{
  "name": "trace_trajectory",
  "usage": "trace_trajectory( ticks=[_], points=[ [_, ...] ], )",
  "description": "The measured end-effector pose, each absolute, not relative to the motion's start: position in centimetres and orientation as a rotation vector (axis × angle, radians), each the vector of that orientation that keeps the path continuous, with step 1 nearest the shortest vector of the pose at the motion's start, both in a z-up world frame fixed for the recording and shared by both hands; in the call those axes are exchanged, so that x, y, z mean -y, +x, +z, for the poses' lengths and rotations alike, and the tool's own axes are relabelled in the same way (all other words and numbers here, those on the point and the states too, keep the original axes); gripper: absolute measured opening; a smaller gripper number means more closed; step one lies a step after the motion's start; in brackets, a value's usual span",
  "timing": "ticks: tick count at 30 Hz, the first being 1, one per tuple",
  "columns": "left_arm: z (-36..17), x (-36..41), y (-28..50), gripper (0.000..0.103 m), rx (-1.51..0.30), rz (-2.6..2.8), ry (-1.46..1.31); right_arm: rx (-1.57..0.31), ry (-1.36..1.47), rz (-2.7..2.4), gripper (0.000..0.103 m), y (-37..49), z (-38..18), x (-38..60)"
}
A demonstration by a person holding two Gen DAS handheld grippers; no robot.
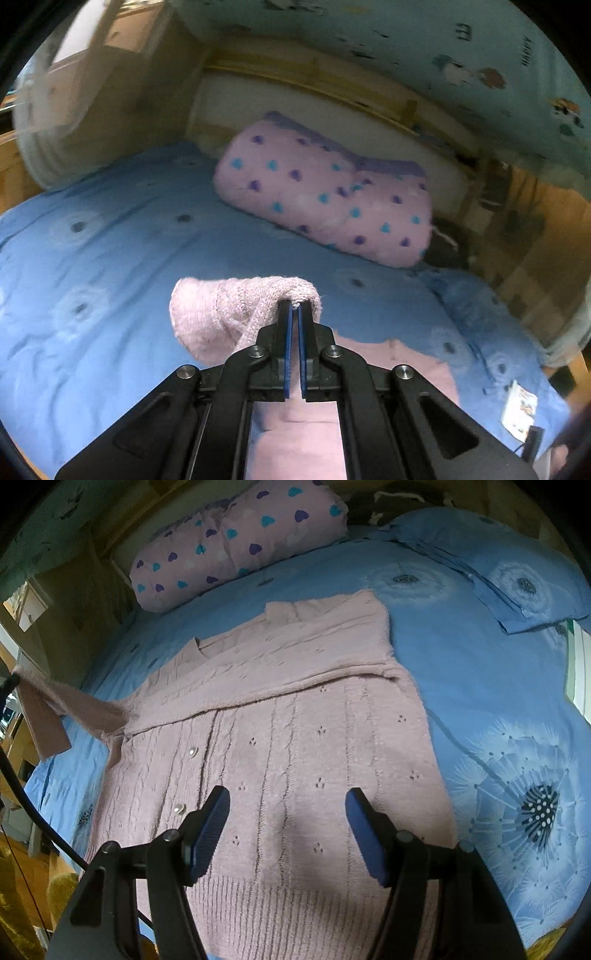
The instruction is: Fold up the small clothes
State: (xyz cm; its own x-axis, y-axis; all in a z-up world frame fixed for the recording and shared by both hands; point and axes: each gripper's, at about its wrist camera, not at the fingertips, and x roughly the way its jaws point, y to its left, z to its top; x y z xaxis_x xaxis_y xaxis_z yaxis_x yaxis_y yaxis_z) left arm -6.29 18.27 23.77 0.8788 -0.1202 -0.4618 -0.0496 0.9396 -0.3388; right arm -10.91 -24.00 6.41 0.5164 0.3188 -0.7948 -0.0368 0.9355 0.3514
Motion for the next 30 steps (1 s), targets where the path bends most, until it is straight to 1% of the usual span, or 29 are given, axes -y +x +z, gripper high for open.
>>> trace_trajectory(
  ticks=[7, 18, 22, 23, 25, 27, 30],
  points=[
    [22.4, -10.9, -3.2, 0.000, -0.553, -0.149, -0.324, -1.022, 0.318, 0.190, 0.069, -10.6, 5.8, 25.1],
    [13.9, -2.4, 1.4, 0.000, -0.756, -0.251, -0.274, -1.008, 0.311, 0.196, 0.069, -10.4, 4.9, 25.8],
    [12.0, -0.7, 1.7, 0.000, -0.800, -0.265, -0.241, -1.013, 0.300, 0.194, 0.069, -10.3, 4.4, 26.1],
    [11.6, -0.4, 1.7, 0.007, -0.819, -0.268, -0.232, -1.016, 0.299, 0.193, 0.069, -10.3, 4.3, 26.1],
    [10.6, 0.0, 1.9, 0.013, -0.882, -0.258, -0.212, -1.021, 0.300, 0.190, 0.069, -10.1, 4.0, 26.3],
    [9.8, 0.2, 1.7, 0.013, -0.922, -0.245, -0.196, -1.022, 0.300, 0.189, 0.069, -10.1, 3.9, 26.3],
    [9.6, -0.8, 1.0, 0.013, -0.927, -0.236, -0.201, -1.018, 0.284, 0.189, 0.069, -10.0, 4.0, 25.9]
  ],
)
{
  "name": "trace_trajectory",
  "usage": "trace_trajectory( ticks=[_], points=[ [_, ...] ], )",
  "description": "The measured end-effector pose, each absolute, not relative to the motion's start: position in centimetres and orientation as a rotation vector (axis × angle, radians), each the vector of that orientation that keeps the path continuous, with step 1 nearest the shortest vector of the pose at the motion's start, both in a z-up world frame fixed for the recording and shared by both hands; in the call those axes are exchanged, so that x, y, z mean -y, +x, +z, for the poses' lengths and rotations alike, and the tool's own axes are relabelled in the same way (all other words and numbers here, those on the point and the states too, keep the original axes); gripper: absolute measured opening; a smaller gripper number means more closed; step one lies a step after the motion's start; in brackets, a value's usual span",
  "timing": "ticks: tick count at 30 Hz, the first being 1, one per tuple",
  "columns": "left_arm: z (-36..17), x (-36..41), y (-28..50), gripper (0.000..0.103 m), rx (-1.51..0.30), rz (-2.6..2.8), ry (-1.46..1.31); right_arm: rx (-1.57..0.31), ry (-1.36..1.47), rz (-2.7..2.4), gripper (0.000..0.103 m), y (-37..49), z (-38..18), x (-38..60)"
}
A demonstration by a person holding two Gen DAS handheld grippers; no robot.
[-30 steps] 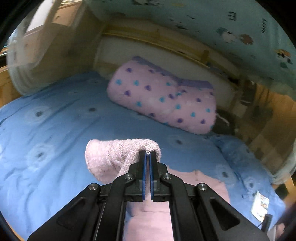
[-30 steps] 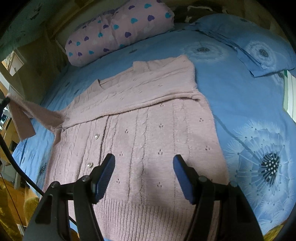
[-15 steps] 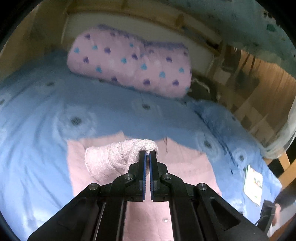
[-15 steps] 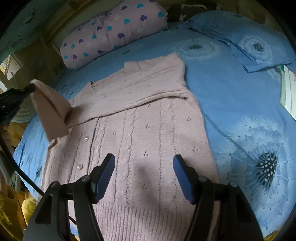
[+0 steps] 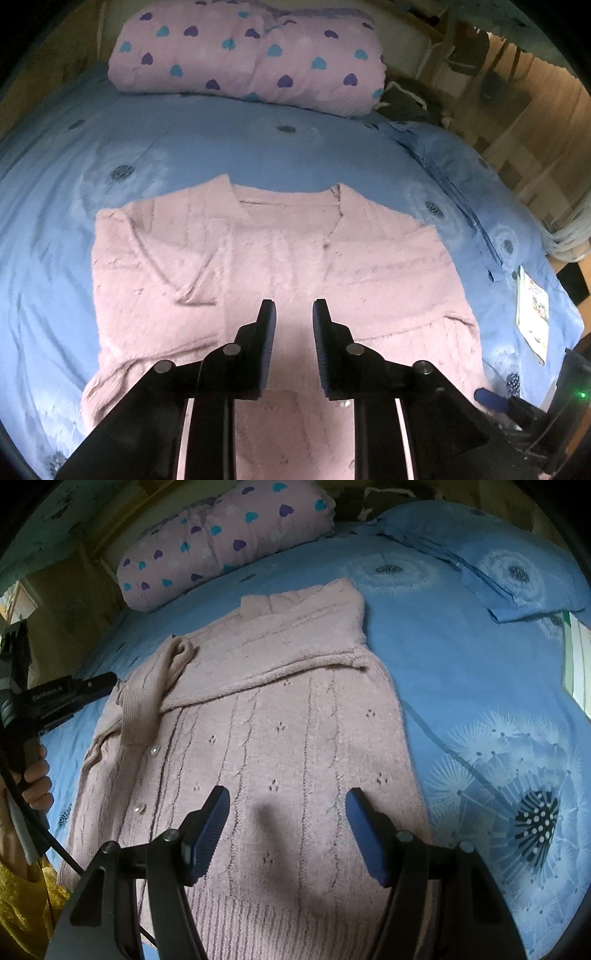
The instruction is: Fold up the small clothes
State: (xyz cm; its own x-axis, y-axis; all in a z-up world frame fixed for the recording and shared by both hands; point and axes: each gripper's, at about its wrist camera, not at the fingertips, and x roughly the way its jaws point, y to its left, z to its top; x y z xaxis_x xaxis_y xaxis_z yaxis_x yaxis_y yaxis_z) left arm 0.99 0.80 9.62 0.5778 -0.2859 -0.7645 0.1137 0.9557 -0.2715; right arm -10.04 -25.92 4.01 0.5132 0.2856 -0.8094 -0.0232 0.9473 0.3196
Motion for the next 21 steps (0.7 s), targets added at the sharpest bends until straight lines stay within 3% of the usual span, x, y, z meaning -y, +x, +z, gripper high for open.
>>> trace_trajectory(
  ticks=[11, 21],
  points=[
    [9.9, -6.2, -0.4, 0.014, -0.892, -0.044, -0.061, -0.988, 0.094, 0.265, 0.069, -8.5, 6.7, 20.4],
    [6.4, -11.1, 0.4, 0.014, -0.929, -0.003, -0.190, -0.931, -0.081, 0.474, 0.069, -4.9, 6.4, 10.9]
  ],
)
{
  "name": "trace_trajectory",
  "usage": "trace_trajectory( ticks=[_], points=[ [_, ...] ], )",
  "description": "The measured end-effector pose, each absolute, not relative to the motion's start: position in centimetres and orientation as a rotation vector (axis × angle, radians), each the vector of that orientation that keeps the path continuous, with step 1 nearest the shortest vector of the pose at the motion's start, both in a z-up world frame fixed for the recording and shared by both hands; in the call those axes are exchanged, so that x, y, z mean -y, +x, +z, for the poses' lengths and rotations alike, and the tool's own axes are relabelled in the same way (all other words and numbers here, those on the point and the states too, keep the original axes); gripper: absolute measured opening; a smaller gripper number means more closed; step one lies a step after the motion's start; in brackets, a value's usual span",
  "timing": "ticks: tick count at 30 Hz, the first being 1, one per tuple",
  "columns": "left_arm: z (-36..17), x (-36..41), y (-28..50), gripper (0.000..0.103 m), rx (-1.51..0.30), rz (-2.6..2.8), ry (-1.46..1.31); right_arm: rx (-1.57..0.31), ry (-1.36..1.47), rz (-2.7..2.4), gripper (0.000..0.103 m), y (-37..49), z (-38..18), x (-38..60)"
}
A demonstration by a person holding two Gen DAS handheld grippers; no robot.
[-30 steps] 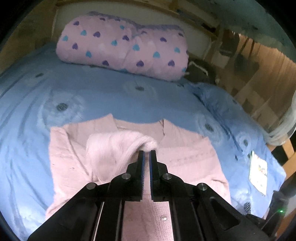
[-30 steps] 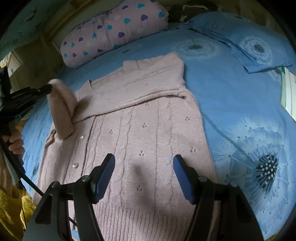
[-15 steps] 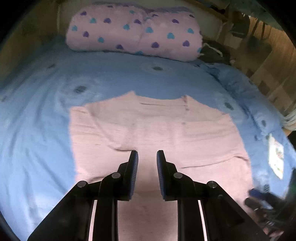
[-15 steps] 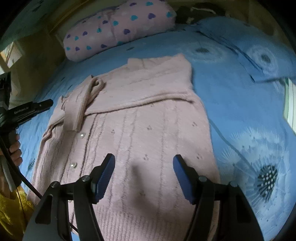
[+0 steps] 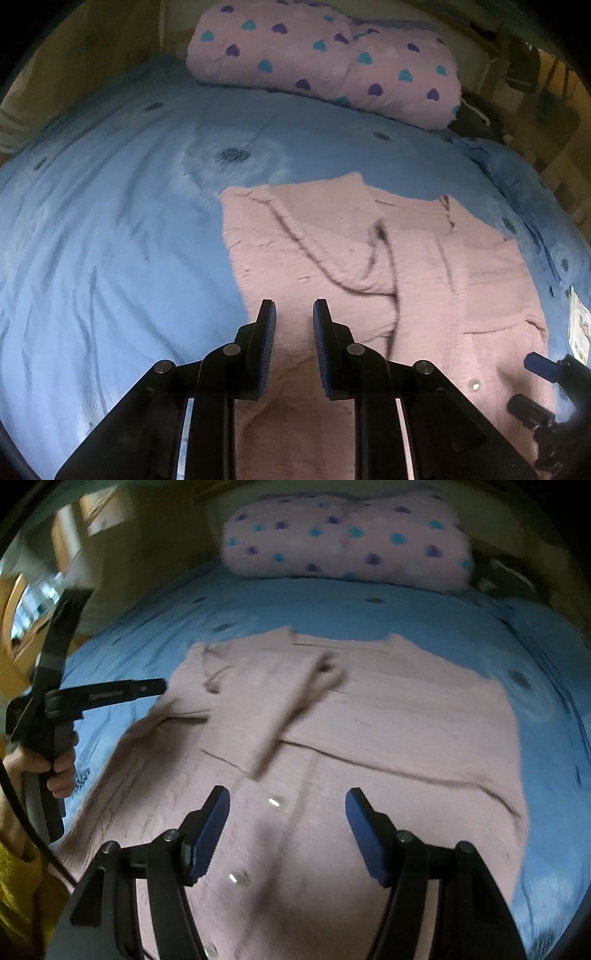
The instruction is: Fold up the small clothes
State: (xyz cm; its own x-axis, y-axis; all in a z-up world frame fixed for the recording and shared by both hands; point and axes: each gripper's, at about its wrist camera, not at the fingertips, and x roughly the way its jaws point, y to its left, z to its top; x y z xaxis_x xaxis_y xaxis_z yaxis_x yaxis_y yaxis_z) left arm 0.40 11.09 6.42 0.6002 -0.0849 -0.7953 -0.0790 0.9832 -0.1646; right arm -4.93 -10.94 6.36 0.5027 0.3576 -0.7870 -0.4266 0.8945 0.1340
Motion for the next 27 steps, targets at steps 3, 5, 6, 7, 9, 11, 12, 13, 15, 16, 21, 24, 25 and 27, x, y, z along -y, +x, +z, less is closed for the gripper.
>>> trace_trajectory(
  ticks=[3, 5, 6, 7, 9, 11, 12, 13, 15, 16, 21, 24, 25, 27],
  points=[
    [6.0, -11.6, 0.6, 0.014, -0.951, -0.013, -0.228, -0.920, -0.139, 0.547, 0.069, -4.2, 5.5, 8.0],
    [5.8, -11.9, 0.6, 0.014, -0.960, -0.017, -0.247, -0.929, -0.167, 0.573, 0.069, -3.7, 5.0, 6.5],
    [5.7, -11.8, 0.6, 0.014, -0.966, -0.013, -0.241, -0.931, -0.182, 0.582, 0.069, -3.5, 4.8, 5.8],
    [5.6, -11.8, 0.6, 0.014, -0.970, -0.006, -0.231, -0.931, -0.195, 0.593, 0.069, -3.4, 4.6, 5.1],
    [5.5, -11.7, 0.6, 0.014, -0.975, 0.010, -0.204, -0.934, -0.217, 0.606, 0.069, -3.1, 4.2, 4.1],
    [5.4, -11.7, 0.5, 0.014, -0.979, 0.011, -0.200, -0.938, -0.236, 0.615, 0.069, -2.9, 3.9, 3.3],
    [5.4, -11.9, 0.4, 0.014, -0.981, 0.005, -0.212, -0.940, -0.245, 0.616, 0.069, -2.8, 3.7, 2.9],
    [5.3, -12.0, 0.4, 0.014, -0.983, 0.002, -0.223, -0.944, -0.255, 0.612, 0.069, -2.6, 3.5, 2.5],
    [5.3, -12.3, 0.3, 0.014, -0.986, 0.001, -0.240, -0.955, -0.269, 0.604, 0.069, -2.0, 2.9, 2.0],
    [5.3, -12.4, 0.3, 0.014, -0.986, 0.003, -0.246, -0.962, -0.277, 0.596, 0.069, -1.8, 2.6, 1.8],
    [5.4, -13.0, 0.3, 0.014, -0.979, 0.009, -0.279, -0.960, -0.352, 0.563, 0.068, -1.2, 1.1, 0.5],
    [5.5, -13.3, 0.3, 0.014, -0.973, 0.011, -0.295, -0.931, -0.383, 0.539, 0.049, -1.5, 1.2, 0.1],
    [5.5, -13.3, 0.4, 0.014, -0.970, 0.012, -0.299, -0.916, -0.396, 0.517, 0.028, -1.5, 1.4, 0.1],
    [5.6, -13.4, 0.5, 0.014, -0.966, 0.011, -0.305, -0.915, -0.400, 0.498, 0.016, -1.2, 1.8, 0.5]
  ],
)
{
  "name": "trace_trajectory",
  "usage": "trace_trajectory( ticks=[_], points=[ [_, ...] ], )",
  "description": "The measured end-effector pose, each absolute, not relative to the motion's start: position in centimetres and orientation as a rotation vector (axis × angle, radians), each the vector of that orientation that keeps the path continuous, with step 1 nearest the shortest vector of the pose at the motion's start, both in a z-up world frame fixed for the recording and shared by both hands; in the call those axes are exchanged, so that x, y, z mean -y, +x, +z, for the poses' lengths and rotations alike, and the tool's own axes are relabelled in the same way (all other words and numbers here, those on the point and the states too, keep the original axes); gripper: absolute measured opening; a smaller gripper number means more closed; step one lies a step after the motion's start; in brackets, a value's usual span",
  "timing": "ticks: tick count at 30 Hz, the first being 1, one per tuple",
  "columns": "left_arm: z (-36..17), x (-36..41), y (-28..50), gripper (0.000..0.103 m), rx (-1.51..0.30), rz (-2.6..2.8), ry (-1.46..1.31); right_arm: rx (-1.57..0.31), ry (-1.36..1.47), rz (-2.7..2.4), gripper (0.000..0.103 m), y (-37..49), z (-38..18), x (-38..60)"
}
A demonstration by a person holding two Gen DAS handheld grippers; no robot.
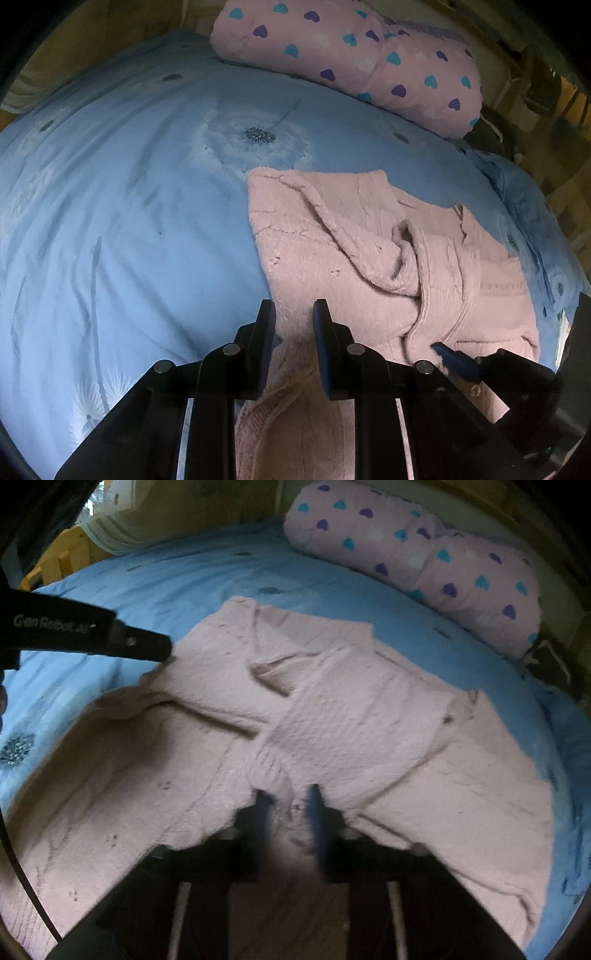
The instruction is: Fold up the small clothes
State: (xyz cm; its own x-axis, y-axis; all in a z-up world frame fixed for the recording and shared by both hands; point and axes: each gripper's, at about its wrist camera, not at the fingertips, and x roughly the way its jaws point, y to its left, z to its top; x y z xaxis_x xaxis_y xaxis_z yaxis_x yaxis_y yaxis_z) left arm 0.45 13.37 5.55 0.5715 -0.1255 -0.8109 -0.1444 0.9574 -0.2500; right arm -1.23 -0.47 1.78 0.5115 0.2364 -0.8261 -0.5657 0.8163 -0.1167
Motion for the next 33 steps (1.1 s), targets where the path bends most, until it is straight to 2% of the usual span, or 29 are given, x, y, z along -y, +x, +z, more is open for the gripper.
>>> trace_trajectory(
  ticks=[8, 17, 33],
  points=[
    [5.8, -13.6, 1.3, 0.014, -0.944, -0.030, -0.357, -0.883, -0.240, 0.560, 0.008, -1.3, 6.8, 2.9],
    [4.4, -13.4, 2.1, 0.014, -0.988, 0.011, -0.345, -0.826, -0.146, 0.556, 0.008, -0.5, 12.2, 6.2],
    [3.6, -13.1, 2.5, 0.014, -1.017, 0.041, -0.307, -0.676, 0.098, 0.320, 0.008, 4.2, 22.8, 17.6]
  ],
)
